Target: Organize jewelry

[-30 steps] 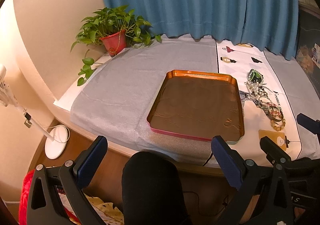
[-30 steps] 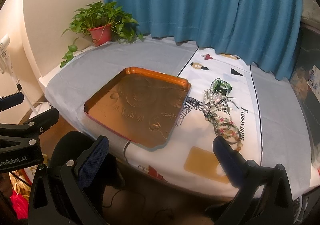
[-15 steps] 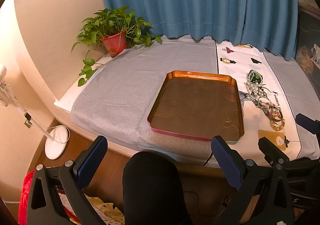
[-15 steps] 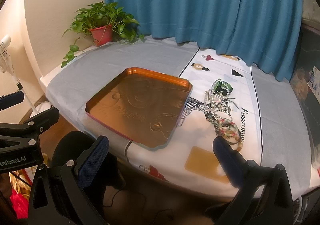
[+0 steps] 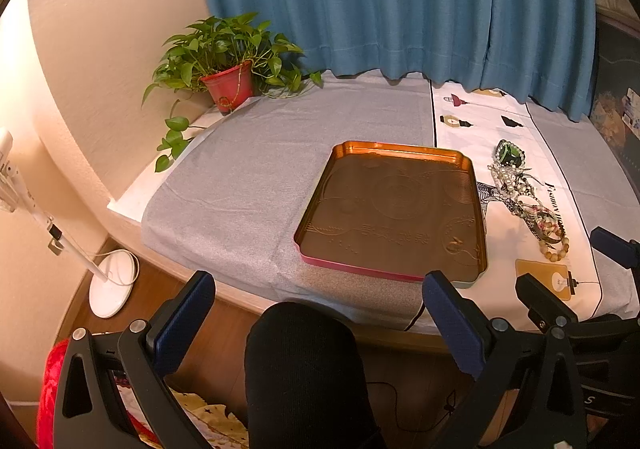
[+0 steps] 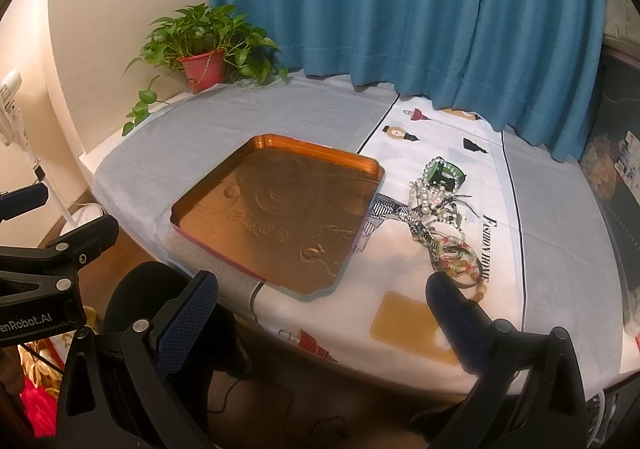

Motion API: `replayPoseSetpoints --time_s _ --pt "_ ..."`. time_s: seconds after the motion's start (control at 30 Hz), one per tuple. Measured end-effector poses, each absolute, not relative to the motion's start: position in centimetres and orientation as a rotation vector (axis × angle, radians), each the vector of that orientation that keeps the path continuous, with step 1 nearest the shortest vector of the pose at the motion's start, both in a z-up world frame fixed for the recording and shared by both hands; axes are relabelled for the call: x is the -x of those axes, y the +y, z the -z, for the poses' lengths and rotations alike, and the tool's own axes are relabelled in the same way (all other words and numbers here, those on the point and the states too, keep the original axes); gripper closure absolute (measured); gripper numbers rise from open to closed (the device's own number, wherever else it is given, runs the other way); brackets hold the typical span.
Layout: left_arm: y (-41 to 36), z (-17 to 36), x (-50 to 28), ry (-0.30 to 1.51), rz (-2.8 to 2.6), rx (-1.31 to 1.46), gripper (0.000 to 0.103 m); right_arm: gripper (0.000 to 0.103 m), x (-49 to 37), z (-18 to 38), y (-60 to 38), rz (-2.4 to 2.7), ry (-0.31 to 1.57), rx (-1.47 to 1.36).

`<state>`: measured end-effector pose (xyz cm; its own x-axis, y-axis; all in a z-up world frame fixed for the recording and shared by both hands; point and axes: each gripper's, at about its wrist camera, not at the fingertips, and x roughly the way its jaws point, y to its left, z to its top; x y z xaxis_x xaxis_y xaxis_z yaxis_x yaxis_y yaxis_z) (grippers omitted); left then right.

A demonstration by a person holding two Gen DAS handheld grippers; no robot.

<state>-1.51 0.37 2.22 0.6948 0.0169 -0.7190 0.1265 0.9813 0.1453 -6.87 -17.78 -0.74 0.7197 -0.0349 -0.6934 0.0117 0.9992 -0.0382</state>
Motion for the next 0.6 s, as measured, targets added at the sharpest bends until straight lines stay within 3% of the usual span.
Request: replayPoseSetpoints --time_s 0.6 --pt "0.39 -2.27 1.57 0.802 0.062 -0.189 0.000 0.000 6.89 0.72 -17.61 0.026 0.767 0.032"
